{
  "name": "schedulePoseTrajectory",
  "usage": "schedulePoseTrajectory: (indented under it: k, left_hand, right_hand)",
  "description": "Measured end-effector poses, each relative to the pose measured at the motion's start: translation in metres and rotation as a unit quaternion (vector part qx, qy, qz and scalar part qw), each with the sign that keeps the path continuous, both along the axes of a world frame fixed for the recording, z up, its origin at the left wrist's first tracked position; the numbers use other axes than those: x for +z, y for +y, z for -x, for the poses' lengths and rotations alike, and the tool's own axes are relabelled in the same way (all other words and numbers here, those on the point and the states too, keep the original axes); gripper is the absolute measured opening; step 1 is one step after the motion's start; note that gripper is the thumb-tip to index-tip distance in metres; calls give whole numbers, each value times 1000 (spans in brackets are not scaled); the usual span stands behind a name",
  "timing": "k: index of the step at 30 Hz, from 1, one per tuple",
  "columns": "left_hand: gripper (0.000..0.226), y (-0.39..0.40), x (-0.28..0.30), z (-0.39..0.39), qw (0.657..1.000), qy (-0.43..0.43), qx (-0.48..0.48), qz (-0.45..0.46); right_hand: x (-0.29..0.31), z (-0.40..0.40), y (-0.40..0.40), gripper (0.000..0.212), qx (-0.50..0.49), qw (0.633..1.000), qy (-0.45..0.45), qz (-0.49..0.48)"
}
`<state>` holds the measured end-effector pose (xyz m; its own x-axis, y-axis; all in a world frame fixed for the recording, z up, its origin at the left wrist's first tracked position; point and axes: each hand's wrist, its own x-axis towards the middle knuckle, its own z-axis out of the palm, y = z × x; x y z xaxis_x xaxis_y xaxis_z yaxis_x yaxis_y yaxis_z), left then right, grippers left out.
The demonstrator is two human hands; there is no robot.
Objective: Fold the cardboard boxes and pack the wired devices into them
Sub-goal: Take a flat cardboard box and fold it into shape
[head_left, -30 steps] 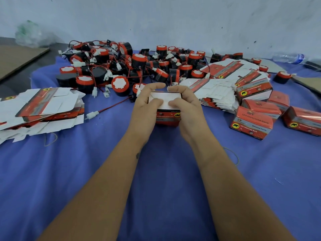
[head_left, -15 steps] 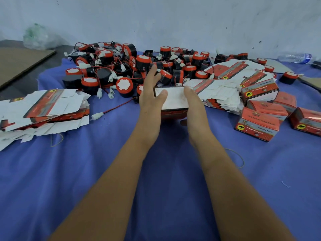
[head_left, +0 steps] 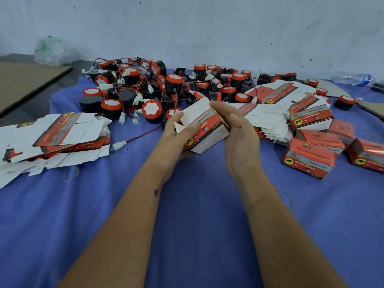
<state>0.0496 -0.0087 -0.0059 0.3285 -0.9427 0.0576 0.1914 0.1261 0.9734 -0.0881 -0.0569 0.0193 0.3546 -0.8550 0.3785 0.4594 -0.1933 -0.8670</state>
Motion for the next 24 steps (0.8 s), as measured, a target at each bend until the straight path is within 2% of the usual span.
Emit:
schedulePoseTrajectory:
  k: [2, 4, 6, 9, 13, 15, 16, 20, 22, 24]
  left_hand:
    - [66, 0, 0, -4, 996, -12, 91, 17]
    - [57, 0, 1, -11, 976, -1, 213, 35]
    - [46, 0, 1, -17, 954, 49, 290, 56]
    - [31, -4, 1, -18, 928, 105, 350, 80]
    - [32, -8, 6, -20, 884, 141, 434, 106]
    - [49, -7, 7, -22, 871, 179, 440, 123]
    - [51, -8, 6, -23, 870, 191, 438, 122]
    - [32, -12, 3, -20, 891, 164, 414, 92]
    - [33, -13, 1, -21, 903, 130, 403, 76]
    - [39, -15, 0, -22, 910, 124, 390, 74]
  right_hand:
    - [1, -2, -3, 34, -68, 996, 52, -12]
    - [-3, -2, -7, 41, -138, 982, 126, -5]
    - [-8, -1, -13, 43, -184, 963, 196, -19]
    - [-9, -4, -26, 43, -176, 935, 306, -21]
    - [-3, -29, -42, 51, -145, 869, 461, 102]
    - [-1, -48, -48, 57, -129, 837, 505, 163]
    - [-1, -58, -51, 63, -116, 832, 513, 174]
    - [-9, -98, -58, 86, -25, 873, 478, 91]
    - [-18, -110, -57, 88, -66, 854, 503, 115]
    - [-26, -110, -51, 76, -146, 822, 522, 175]
